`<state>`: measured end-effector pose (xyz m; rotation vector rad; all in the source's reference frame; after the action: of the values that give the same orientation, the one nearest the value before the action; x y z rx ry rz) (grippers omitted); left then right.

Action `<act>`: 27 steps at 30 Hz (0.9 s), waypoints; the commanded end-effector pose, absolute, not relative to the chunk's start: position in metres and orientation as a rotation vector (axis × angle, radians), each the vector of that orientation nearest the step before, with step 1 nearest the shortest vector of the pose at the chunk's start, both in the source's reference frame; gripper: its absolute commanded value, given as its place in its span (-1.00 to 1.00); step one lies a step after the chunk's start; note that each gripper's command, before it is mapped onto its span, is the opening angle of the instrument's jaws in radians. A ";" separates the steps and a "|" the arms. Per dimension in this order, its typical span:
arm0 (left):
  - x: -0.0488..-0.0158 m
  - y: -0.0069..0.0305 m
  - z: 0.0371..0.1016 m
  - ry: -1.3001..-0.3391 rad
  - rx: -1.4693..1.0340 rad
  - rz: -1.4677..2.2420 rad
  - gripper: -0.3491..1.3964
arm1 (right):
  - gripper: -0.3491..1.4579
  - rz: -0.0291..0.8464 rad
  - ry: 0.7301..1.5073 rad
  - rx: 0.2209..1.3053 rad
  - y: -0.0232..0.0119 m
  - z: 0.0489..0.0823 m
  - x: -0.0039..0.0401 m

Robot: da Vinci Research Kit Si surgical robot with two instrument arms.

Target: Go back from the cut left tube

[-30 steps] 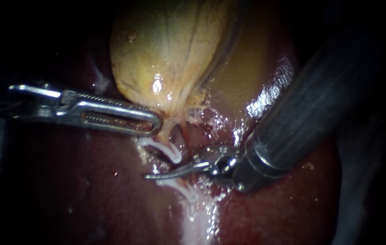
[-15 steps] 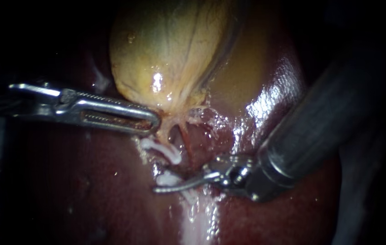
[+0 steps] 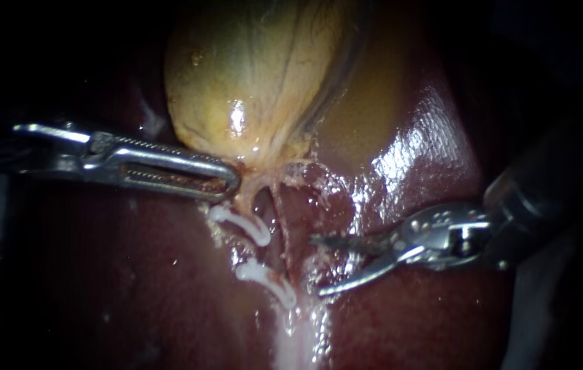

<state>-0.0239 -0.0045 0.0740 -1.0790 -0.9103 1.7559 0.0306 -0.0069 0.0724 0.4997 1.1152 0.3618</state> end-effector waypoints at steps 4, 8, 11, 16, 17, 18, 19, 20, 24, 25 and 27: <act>-0.0239 -0.0045 0.0740 -0.910 -1.079 1.756 -1.00 | 0.97 0.347 1.105 0.456 -0.0058 0.0716 0.0295; -0.0239 -0.0045 0.0740 -0.909 -1.079 1.756 -1.00 | 0.97 0.333 1.099 0.423 -0.0052 0.0713 0.0290; -0.0239 -0.0045 0.0740 -0.909 -1.079 1.756 -1.00 | 0.97 0.331 1.094 0.407 -0.0050 0.0712 0.0288; -0.0241 -0.0045 0.0743 -0.908 -1.079 1.756 -1.00 | 0.97 0.310 1.097 0.395 -0.0049 0.0711 0.0288; -0.0241 -0.0046 0.0744 -0.907 -1.079 1.757 -1.00 | 0.97 0.310 1.097 0.395 -0.0049 0.0711 0.0288; -0.0242 -0.0046 0.0746 -0.906 -1.079 1.757 -1.00 | 0.97 0.310 1.097 0.395 -0.0049 0.0711 0.0288; -0.0243 -0.0047 0.0749 -0.904 -1.080 1.758 -1.00 | 0.97 0.310 1.097 0.395 -0.0049 0.0711 0.0287; -0.0244 -0.0047 0.0752 -0.903 -1.080 1.759 -1.00 | 0.97 0.310 1.097 0.395 -0.0049 0.0711 0.0287; -0.0252 -0.0051 0.0762 -0.890 -1.084 1.758 -1.00 | 0.97 0.309 1.097 0.395 -0.0049 0.0711 0.0287; -0.0254 -0.0051 0.0764 -0.892 -1.084 1.759 -1.00 | 0.97 0.309 1.097 0.395 -0.0049 0.0711 0.0287; -0.0259 -0.0052 0.0769 -0.893 -1.082 1.763 -1.00 | 0.97 0.310 1.097 0.395 -0.0049 0.0711 0.0287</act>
<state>-0.0261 -0.0053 0.0771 -1.0836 -0.8944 1.7616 0.0287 -0.0049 0.0711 0.3948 1.0969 0.3095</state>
